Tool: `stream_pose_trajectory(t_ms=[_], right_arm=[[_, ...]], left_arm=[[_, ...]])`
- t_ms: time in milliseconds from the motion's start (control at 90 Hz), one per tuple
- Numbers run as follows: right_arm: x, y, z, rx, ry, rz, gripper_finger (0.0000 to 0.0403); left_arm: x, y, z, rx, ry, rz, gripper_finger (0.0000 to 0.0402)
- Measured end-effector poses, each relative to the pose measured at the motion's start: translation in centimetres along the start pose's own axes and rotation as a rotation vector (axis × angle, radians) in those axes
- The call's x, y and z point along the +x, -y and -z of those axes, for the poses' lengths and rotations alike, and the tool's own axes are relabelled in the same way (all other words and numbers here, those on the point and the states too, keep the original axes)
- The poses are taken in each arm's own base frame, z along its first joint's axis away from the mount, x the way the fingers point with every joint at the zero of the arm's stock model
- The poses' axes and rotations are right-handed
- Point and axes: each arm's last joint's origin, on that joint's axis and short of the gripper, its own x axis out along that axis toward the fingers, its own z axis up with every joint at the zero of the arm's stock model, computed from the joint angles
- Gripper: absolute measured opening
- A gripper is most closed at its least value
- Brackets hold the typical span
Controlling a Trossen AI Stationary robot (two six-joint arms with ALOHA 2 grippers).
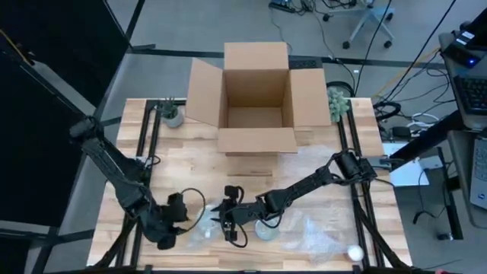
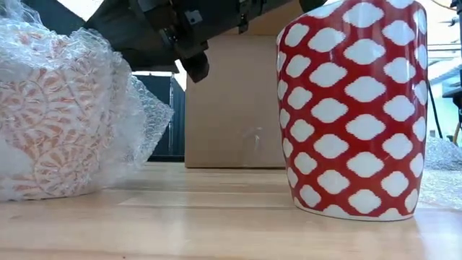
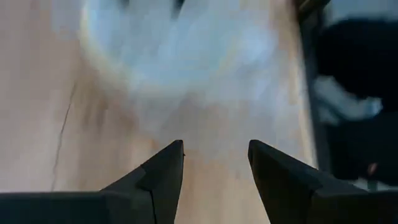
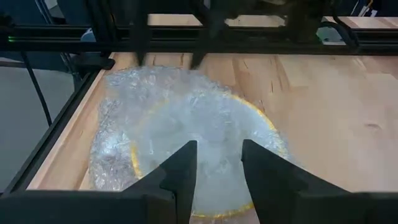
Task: Wrap mug
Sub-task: Wrap the yellow mug with the left bubble wrap
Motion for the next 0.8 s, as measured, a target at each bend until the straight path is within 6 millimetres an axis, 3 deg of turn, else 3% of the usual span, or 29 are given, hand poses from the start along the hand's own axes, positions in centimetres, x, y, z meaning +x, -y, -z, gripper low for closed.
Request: stream_pose_trajectory(t_ms=[233,567,800], right_arm=[[0.0,0.0,0.0,-0.002,0.001,0.001,0.0114],[0.0,0.0,0.0,-0.003,-0.001,-0.001,0.0114],[-1.7,0.2,-1.6,0.012,-0.009,-0.005,0.0114]], left_arm=[[0.9,-0.4,-1.3,0.073,0.087,-0.034,0.0171],[5.0,-1.4,-1.3,0.104,-0.021,-0.079,0.0171],[5.2,-1.4,-1.3,0.099,-0.020,-0.071,0.0171]])
